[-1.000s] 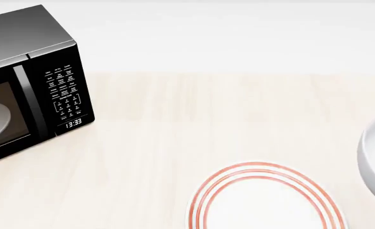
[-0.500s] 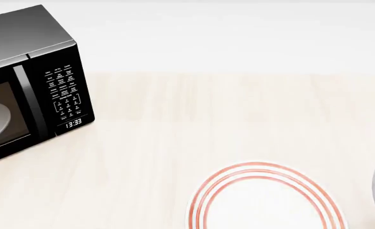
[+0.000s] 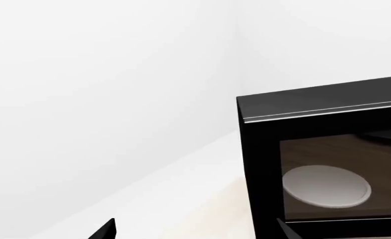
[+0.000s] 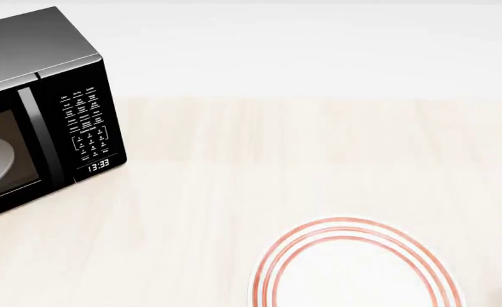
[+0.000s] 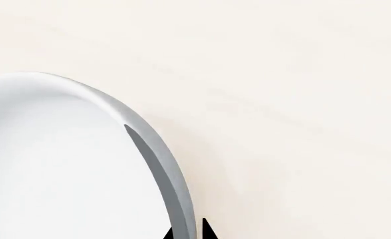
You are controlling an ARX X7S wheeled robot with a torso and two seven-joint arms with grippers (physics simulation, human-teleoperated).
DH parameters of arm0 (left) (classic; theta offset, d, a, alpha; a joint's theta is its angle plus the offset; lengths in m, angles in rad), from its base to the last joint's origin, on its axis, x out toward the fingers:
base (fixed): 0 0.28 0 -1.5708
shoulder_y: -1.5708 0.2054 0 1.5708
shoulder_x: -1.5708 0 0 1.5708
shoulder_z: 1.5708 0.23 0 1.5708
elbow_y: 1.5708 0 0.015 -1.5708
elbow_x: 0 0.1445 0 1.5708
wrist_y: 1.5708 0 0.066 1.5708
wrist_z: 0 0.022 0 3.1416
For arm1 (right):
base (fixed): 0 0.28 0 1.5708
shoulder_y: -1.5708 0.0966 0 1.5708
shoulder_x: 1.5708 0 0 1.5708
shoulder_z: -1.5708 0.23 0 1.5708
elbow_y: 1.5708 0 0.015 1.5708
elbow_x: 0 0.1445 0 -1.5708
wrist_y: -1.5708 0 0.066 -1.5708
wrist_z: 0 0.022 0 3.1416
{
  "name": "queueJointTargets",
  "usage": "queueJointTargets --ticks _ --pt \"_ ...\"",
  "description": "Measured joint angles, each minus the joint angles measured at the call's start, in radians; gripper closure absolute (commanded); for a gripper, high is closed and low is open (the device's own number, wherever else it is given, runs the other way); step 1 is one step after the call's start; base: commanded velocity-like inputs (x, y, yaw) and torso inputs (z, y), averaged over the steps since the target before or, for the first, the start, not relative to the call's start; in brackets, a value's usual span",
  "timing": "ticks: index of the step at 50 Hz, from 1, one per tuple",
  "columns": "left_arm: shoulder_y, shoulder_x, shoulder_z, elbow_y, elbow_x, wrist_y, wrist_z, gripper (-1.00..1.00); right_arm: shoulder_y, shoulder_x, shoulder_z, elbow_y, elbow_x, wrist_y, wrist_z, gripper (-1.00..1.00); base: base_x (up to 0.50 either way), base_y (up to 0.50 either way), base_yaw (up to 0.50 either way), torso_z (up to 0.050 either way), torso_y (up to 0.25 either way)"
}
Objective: Put the white bowl to the right of the plate.
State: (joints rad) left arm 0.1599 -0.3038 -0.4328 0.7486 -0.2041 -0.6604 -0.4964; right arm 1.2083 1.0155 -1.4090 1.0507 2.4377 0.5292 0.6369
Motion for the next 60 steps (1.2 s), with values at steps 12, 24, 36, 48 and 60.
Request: queueJointTargets --ticks 12,24,36,48,60 --pt "-0.001 -0.003 0.008 -0.002 0.002 0.0 -0.005 -1.0 -0.007 -0.037 -0.007 0.093 -0.01 0.03 -0.044 1.0 0.0 0.0 0.0 0.0 0.0" --pt "0.001 -0.005 0.008 0.0 -0.001 -0.001 -0.008 -1.0 -0.013 -0.04 0.0 0.094 -0.024 0.006 -0.066 -1.0 0.0 0.0 0.0 0.0 0.0" --pt "0.001 -0.007 0.011 0.001 -0.002 -0.002 -0.01 -1.0 -0.022 0.063 0.039 -0.153 -0.049 -0.133 0.004 -1.0 0.0 0.0 0.0 0.0 0.0" --pt "0.01 -0.008 0.024 0.011 -0.002 0.005 -0.01 -1.0 0.052 0.324 0.133 -0.76 -0.217 -0.365 0.247 -1.0 0.0 0.0 0.0 0.0 0.0" --pt "0.037 -0.015 0.089 0.046 0.017 0.029 0.002 -1.0 0.158 0.483 0.233 -1.281 -0.418 -0.442 0.446 -1.0 0.0 0.0 0.0 0.0 0.0"
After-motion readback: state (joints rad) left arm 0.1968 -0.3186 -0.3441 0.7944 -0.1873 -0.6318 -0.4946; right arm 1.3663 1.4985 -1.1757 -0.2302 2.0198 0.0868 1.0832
